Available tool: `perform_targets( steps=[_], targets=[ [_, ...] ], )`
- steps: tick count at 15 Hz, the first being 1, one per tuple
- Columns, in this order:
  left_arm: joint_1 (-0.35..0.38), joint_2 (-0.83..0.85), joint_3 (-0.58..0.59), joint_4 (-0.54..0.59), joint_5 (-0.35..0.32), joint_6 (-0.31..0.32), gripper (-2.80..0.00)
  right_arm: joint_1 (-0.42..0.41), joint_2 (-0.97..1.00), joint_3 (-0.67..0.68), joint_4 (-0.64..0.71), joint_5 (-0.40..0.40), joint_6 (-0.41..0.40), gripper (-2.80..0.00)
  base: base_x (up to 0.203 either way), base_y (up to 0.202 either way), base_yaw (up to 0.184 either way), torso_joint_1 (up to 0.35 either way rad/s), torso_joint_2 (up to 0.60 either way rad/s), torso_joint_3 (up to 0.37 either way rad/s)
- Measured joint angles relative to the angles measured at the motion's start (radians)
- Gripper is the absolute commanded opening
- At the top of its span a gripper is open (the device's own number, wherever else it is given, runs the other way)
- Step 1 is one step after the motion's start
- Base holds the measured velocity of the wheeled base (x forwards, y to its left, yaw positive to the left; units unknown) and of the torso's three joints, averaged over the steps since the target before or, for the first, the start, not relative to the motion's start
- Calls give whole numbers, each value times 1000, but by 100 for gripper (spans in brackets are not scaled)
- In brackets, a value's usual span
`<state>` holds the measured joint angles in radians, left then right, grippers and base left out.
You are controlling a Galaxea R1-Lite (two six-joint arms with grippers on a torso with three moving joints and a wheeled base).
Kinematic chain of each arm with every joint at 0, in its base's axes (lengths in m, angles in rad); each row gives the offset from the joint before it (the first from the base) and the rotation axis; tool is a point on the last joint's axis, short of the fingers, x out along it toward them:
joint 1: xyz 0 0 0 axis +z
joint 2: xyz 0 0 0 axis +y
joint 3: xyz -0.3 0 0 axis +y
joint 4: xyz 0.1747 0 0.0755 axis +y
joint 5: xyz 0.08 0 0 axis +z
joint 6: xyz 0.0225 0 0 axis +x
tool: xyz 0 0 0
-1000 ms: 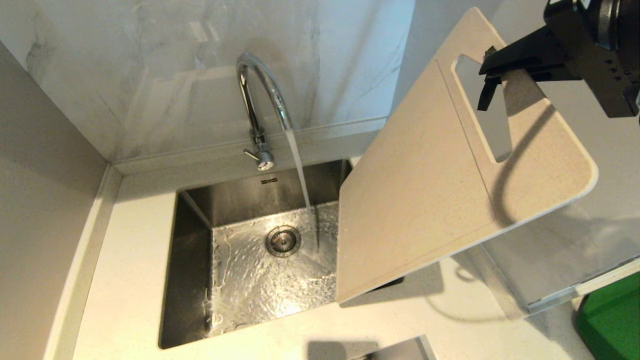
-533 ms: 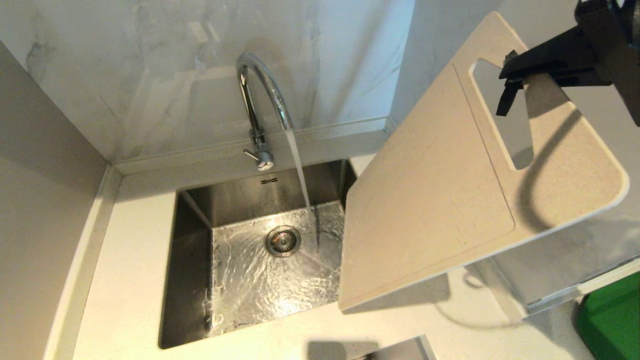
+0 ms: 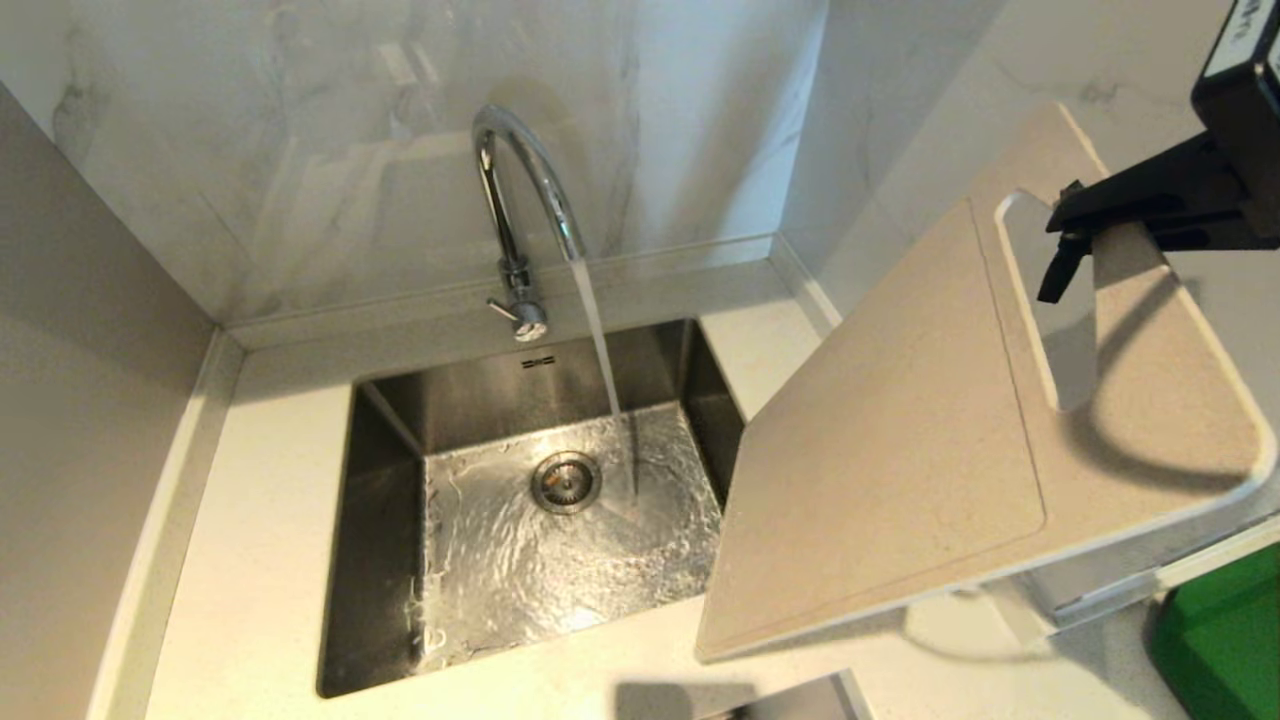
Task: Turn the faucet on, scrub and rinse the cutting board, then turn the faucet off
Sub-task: Put down the cutting board
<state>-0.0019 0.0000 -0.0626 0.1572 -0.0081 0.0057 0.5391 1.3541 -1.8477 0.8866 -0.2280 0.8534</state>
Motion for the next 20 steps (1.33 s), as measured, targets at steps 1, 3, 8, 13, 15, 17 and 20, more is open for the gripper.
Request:
perform_targets(
  steps=[1, 3, 8, 13, 15, 17, 20],
  targets=[
    [0, 0, 0, 0, 0, 0, -280, 0, -5, 1, 0, -1, -17, -280, 0, 0, 0, 0, 0, 0],
    [0, 0, 0, 0, 0, 0, -280, 0, -15, 2, -1, 1, -66, -280, 0, 0, 0, 0, 0, 0],
    [0, 0, 0, 0, 0, 0, -280, 1, -60, 95, 31, 8, -160, -280, 0, 0, 0, 0, 0, 0],
    [0, 0, 0, 0, 0, 0, -280, 0, -171, 359, -9, 21, -264, -280, 0, 0, 0, 0, 0, 0],
    [0, 0, 0, 0, 0, 0, -280, 1, -212, 436, -65, 28, -277, -280, 0, 0, 0, 0, 0, 0],
    [0, 0, 0, 0, 0, 0, -280, 0, -234, 462, -96, 30, -282, -280, 0, 0, 0, 0, 0, 0],
    [0, 0, 0, 0, 0, 0, -280, 0, -245, 491, -110, 29, -277, -280, 0, 0, 0, 0, 0, 0]
  ],
)
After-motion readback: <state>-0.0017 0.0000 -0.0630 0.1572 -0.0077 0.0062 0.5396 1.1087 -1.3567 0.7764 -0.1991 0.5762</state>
